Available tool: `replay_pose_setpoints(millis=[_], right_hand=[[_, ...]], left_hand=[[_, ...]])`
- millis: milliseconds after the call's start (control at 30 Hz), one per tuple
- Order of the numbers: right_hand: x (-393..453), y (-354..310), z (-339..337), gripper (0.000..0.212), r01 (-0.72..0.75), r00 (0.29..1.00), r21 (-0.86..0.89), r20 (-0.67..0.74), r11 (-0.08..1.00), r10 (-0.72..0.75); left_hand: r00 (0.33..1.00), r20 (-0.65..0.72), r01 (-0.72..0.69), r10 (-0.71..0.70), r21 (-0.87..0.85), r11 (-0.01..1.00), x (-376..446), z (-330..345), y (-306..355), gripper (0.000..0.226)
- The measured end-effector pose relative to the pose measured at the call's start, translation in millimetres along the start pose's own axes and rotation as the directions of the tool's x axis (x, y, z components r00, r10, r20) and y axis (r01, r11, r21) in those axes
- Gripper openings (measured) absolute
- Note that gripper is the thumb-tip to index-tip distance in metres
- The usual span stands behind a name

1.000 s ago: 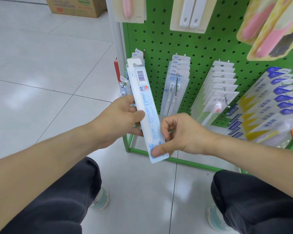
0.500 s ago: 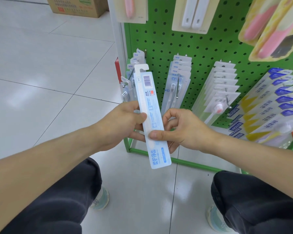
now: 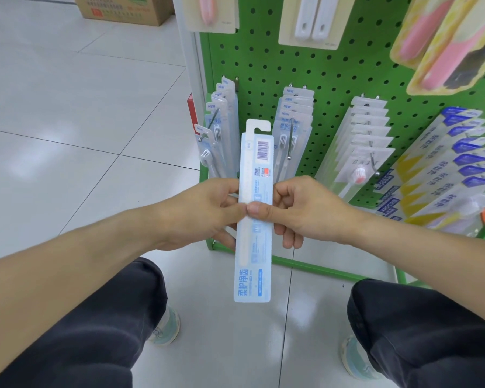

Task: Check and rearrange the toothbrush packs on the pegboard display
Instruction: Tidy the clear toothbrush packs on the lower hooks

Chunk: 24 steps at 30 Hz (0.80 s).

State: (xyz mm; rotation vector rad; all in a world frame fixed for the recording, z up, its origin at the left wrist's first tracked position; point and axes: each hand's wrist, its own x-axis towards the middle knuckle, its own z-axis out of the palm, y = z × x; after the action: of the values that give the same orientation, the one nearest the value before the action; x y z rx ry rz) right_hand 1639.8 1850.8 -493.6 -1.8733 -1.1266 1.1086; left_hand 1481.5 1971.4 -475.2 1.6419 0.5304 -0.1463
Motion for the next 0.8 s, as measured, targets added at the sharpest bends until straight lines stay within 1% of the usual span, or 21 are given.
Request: replay_pose_setpoints(millis=[67,133,167,267,300,333,400,467,533,600,667,733,800], right_hand=[[1,1,-2,0.055,-0.001,1.000,0.042,-0.025,0.999,0.002],[2,0,-4,0.055,0.033,0.998,0.106,-0.058,0.994,-0.027],[2,0,-4,0.061,0.047,0.996,0.127,-0.076,0.991,-0.038],[4,2,-4,0.094,0.052,0.993,0.131,-0.110,0.990,-0.037],[4,3,-3,0.099,0.048,0.994,0.135,-0.108,0.990,-0.033],[4,4,-2,0.099,0.046,0.994,0.140,-0.108,0.989,-0.031],[4,4,-1,0.085,0.052,0.992,0.151,-0.125,0.987,-0.033],[3,3,-3,0.065,0.068,0.988,0.177,-0.147,0.982,-0.042],[3,3,-4,0.047,0.080,0.988,0.191,-0.146,0.978,-0.053],[4,3,-4,0.028,0.078,0.989,0.190,-0.137,0.979,-0.052],[4,3,-4,0.016,0.068,0.990,0.177,-0.133,0.982,-0.045],[5,4,-2,0.013,0.061,0.991,0.157,-0.128,0.986,-0.041],[5,5,2,0.016,0.056,0.993,0.128,-0.114,0.990,-0.041]], left_hand=[[0.999,0.050,0.019,-0.017,-0.042,0.999,0,0,-2,0.042],[0.998,0.064,0.022,-0.020,-0.031,0.999,0,0,-4,0.049],[0.998,0.058,0.018,-0.019,0.008,1.000,1,0,-5,0.051],[0.998,0.062,0.025,-0.034,0.151,0.988,2,0,-5,0.052],[0.996,0.074,0.033,-0.048,0.191,0.981,1,0,-4,0.050],[0.994,0.086,0.045,-0.067,0.229,0.972,1,0,-4,0.047],[0.987,0.116,0.075,-0.112,0.286,0.955,0,-2,-4,0.040],[0.978,0.138,0.099,-0.153,0.337,0.936,-1,-4,-5,0.027],[0.976,0.125,0.117,-0.180,0.400,0.909,-1,-7,-7,0.015],[0.978,0.084,0.132,-0.191,0.458,0.879,1,-10,-10,0.018],[0.984,0.026,0.132,-0.177,0.566,0.814,2,-12,-11,0.026],[0.992,-0.028,0.108,-0.124,0.699,0.707,2,-13,-9,0.028],[0.994,-0.063,0.103,-0.086,0.775,0.624,2,-13,-8,0.038]])
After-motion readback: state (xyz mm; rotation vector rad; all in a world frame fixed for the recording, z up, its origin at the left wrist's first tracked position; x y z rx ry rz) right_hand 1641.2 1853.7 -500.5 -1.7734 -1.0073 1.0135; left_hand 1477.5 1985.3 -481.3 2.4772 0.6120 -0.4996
